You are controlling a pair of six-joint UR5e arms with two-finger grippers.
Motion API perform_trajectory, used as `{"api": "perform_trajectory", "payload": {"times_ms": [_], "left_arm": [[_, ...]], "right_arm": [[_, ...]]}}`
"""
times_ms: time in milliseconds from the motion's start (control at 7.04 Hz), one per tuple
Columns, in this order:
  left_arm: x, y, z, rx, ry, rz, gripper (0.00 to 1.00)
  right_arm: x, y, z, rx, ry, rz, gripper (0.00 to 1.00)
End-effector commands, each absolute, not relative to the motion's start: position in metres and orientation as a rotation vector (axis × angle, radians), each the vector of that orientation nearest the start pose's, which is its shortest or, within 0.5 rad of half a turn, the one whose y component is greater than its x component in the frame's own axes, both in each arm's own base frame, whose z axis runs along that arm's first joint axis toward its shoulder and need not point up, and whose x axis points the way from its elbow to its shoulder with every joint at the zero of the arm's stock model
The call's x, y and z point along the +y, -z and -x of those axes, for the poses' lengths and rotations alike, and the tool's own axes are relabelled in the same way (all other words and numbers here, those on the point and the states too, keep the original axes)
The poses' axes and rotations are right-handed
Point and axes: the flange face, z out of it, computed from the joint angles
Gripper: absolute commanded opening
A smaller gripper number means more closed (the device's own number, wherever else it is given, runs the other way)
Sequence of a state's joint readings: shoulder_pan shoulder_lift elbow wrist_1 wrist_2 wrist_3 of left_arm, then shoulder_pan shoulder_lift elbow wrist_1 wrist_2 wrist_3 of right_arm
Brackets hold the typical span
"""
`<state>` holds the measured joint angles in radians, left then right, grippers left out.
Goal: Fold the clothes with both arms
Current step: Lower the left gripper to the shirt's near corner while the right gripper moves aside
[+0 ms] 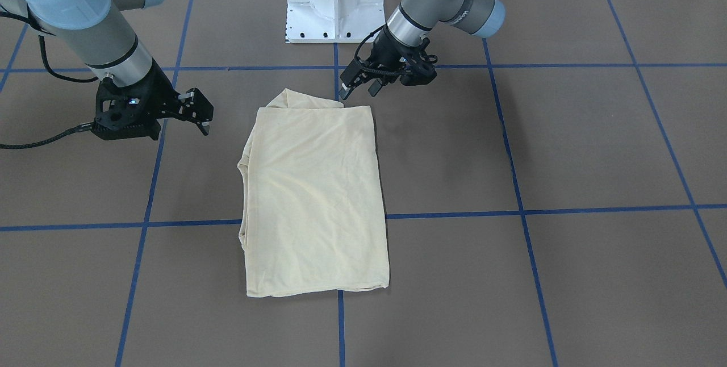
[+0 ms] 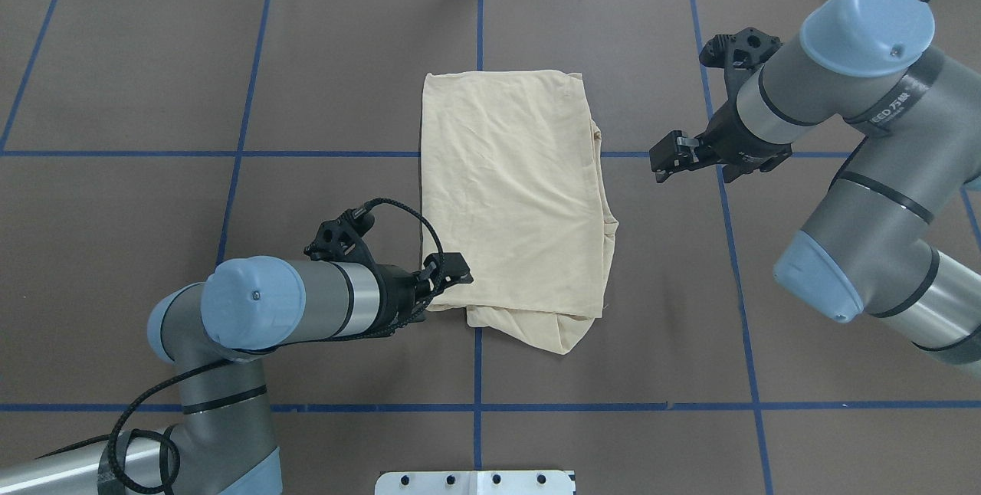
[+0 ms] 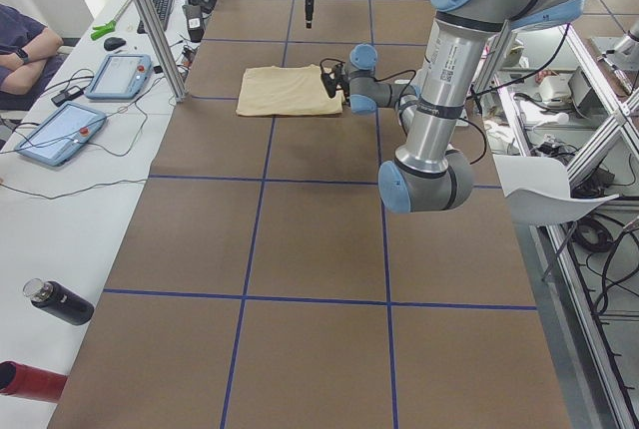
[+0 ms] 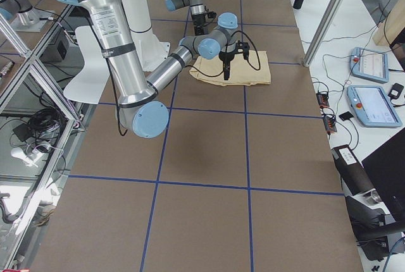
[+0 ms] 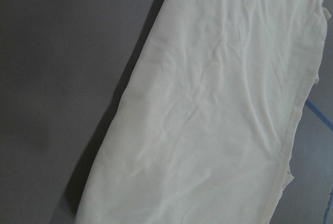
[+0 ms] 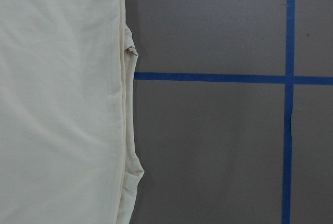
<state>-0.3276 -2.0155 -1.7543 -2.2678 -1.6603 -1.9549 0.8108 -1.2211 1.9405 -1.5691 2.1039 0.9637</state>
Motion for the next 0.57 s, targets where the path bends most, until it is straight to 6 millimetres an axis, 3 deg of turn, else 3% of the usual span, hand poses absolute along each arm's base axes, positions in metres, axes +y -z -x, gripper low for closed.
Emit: {"api": "perform_trajectory", "payload": {"times_ms": [0, 426], "left_arm": [[-0.3058, -0.2582, -0.5631, 1.289, 0.551, 0.123, 0.98], [-0.3089, -0.265, -0.5726, 1.245, 0.549, 0.113, 0.94]], "right_arm": [[-0.4662, -0.3024, 0.3363, -0.87, 0.004, -0.062, 1.0], [-0.4668, -0.3047, 0.3392, -0.867, -0.012, -0.05, 1.0]]}}
